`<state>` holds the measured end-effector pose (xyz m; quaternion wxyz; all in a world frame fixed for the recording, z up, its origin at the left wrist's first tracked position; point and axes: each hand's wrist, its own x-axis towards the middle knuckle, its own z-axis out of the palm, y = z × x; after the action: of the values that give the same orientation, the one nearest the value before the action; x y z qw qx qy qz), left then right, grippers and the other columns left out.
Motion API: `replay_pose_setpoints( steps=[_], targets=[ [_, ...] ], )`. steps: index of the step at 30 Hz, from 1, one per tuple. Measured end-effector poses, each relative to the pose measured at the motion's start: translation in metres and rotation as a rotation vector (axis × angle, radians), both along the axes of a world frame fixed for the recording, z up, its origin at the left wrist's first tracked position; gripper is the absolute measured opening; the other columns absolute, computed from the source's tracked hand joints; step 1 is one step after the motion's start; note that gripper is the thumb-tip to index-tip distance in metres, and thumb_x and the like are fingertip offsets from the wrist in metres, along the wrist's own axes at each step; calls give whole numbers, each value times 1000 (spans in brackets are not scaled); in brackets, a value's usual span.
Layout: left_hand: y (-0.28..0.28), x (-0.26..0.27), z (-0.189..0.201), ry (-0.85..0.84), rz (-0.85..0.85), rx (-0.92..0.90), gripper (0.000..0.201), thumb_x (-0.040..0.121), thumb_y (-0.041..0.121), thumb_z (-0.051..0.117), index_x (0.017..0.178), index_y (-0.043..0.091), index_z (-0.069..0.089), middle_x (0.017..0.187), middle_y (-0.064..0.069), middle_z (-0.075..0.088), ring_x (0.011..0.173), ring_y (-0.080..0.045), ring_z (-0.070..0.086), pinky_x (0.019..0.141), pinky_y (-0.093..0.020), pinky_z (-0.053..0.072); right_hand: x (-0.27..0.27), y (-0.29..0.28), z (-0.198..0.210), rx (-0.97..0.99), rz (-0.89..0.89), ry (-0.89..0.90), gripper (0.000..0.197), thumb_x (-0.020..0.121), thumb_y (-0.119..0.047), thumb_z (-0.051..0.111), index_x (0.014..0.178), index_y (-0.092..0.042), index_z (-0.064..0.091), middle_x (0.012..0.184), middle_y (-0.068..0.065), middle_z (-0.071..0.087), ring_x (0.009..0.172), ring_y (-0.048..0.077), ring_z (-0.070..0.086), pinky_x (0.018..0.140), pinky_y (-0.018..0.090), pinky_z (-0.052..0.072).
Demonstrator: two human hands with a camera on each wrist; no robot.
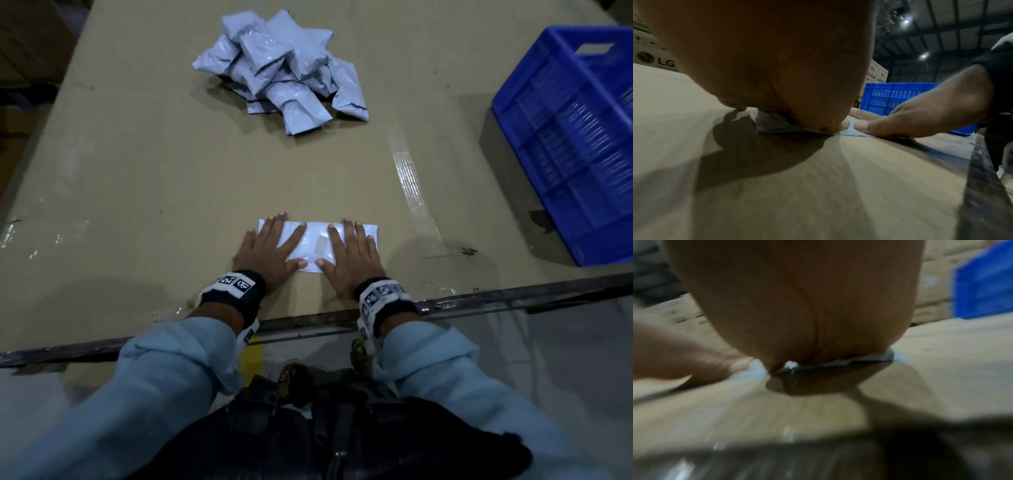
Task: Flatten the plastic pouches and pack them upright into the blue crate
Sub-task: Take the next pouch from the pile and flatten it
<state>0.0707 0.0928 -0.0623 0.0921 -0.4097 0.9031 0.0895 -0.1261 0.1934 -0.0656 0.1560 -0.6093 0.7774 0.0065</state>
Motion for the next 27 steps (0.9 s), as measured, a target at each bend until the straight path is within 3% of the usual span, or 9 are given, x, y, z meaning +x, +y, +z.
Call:
replay_pose_setpoints(
  steps=[4,7,9,11,13,16,21,27],
  targets=[
    [-1,13,4,-13,123,89,80,90,84,16,155,51,-17,169,-4,-19,156,-27,-11,121,-63,2,-33,2,7,147,-72,-83,83,96,-74,26,159,-39,-13,166,1,-28,153,27,-25,124,49,-9],
    [2,18,11,-57,154,94,79,91,83,18,154,51,-19,168,-8,-22,156,-29,-15,119,-65,-8,-48,11,12,198,-102,-41,81,96,-74,22,159,-40,-16,166,-2,-29,153,27,-24,124,51,-9],
    [5,13,14,-130,151,45,80,94,79,16,157,44,-17,168,-12,-21,156,-31,-15,117,-66,-13,-44,11,16,192,-113,57,80,99,-67,26,161,-33,-11,168,4,-21,155,35,-16,124,54,-4],
    [7,1,16,-134,140,-27,81,99,72,18,161,29,-11,168,-13,-21,156,-30,-14,116,-64,-16,-24,3,23,100,-71,188,77,101,-51,36,163,-17,5,168,20,-2,154,44,1,124,55,6],
    [9,-12,16,-24,90,-96,79,103,60,22,163,15,-2,169,-12,-16,157,-29,-7,121,-59,-8,2,-4,27,-13,36,162,72,101,-37,42,161,-9,14,166,24,10,152,44,11,123,52,16],
    [10,-19,8,22,-37,-84,74,104,49,19,163,10,-2,171,-10,-5,157,-25,3,124,-53,8,28,2,13,-106,80,13,72,102,-31,41,162,-9,9,169,17,5,155,39,2,125,51,11],
    [3,1,-2,19,11,4,69,105,55,21,164,25,-1,171,-7,-7,157,-27,1,123,-52,13,22,2,6,-106,45,31,71,102,-36,38,163,-15,8,171,8,5,157,31,2,126,51,10],
    [-5,14,-4,26,125,105,76,103,62,18,163,22,-7,171,-3,-12,157,-23,-7,125,-50,3,14,7,4,-131,-65,51,68,103,-54,26,163,-27,12,171,2,9,157,23,8,124,52,14]
  ],
)
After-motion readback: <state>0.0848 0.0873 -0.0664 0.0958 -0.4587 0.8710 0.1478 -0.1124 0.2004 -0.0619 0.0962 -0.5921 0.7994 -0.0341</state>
